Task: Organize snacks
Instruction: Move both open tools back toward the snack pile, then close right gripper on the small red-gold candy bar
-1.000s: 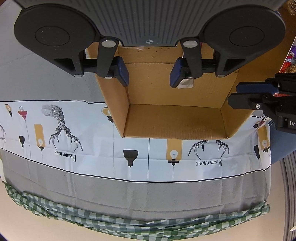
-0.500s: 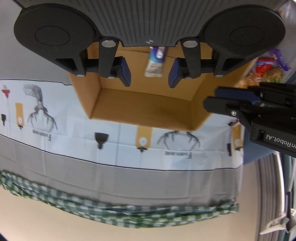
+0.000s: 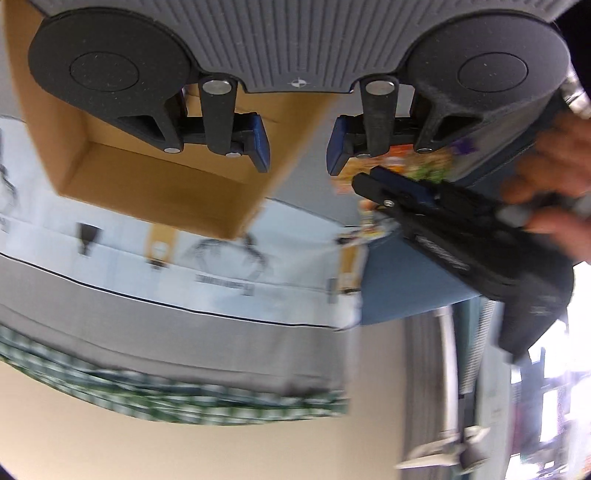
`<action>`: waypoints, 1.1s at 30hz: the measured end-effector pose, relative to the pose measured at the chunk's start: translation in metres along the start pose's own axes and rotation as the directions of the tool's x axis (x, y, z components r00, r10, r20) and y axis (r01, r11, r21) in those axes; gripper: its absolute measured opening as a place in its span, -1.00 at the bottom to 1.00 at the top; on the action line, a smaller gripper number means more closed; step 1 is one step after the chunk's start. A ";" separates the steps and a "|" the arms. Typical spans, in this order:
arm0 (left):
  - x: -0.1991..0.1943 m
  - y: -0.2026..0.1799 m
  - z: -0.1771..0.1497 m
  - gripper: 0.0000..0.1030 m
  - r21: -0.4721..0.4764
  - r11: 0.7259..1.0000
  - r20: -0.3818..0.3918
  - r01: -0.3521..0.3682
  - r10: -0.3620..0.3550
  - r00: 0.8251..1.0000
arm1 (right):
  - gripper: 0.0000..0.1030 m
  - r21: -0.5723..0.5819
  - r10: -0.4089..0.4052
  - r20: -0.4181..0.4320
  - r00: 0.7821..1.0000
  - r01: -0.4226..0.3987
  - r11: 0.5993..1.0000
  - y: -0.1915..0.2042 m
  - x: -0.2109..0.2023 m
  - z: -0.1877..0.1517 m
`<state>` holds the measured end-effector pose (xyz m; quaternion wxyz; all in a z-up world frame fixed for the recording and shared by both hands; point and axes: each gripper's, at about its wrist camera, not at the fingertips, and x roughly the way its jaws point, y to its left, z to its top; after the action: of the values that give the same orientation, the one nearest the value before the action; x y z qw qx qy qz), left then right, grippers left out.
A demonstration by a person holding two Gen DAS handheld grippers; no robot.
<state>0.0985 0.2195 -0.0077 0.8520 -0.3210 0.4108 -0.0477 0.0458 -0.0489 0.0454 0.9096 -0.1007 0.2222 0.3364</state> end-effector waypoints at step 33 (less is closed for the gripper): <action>0.026 0.056 0.019 0.81 -0.142 0.904 -0.045 -0.403 0.401 0.915 | -0.19 -0.148 0.012 -0.495 0.869 -0.098 0.984 0.116 0.082 -0.054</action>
<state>0.1189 0.2644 -0.0491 0.8144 -0.2914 0.4766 0.1572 0.0072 0.0669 -0.0447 0.8011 -0.2531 0.4201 0.3430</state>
